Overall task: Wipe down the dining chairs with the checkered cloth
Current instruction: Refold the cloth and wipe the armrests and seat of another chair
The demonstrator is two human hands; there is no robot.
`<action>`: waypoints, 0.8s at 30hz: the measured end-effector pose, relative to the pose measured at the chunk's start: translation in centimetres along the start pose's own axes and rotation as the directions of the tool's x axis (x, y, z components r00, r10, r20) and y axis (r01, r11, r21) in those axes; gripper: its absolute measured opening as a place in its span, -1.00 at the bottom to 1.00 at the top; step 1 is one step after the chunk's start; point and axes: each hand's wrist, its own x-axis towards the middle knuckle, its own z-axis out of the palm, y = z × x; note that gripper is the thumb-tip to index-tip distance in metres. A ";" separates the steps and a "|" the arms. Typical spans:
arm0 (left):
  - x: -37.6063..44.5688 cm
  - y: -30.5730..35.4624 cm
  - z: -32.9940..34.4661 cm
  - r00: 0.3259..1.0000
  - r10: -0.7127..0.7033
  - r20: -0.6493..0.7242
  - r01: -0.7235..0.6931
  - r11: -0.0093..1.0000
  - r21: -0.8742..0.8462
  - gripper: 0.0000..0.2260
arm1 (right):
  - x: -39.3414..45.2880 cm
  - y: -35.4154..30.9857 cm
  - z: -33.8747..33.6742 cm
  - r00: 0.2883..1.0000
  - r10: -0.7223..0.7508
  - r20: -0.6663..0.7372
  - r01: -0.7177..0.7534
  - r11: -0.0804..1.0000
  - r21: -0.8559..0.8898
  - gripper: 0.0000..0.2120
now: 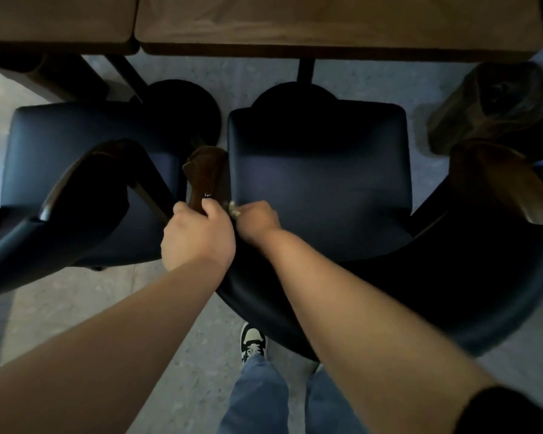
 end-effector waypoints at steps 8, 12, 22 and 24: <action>-0.2 0.0 0.1 1.000 -0.005 -0.008 0.006 1.000 0.007 -0.63 | -2.8 6.7 -3.6 0.993 0.096 0.068 -0.056 0.896 -0.441 -0.75; -0.2 0.2 0.1 1.000 -0.012 -0.007 0.012 1.000 0.020 -0.63 | -2.0 6.0 -5.6 0.977 0.201 0.072 -0.154 0.898 -0.413 -0.72; -0.1 0.0 0.1 1.000 -0.008 -0.008 0.008 1.000 0.017 -0.63 | -1.3 2.2 -1.3 0.996 -0.060 0.061 0.072 0.977 -0.202 -0.75; -0.1 0.0 0.1 1.000 -0.010 -0.007 0.010 1.000 0.008 -0.63 | -3.1 4.7 -3.2 0.992 -0.039 0.116 0.080 0.925 -0.370 -0.77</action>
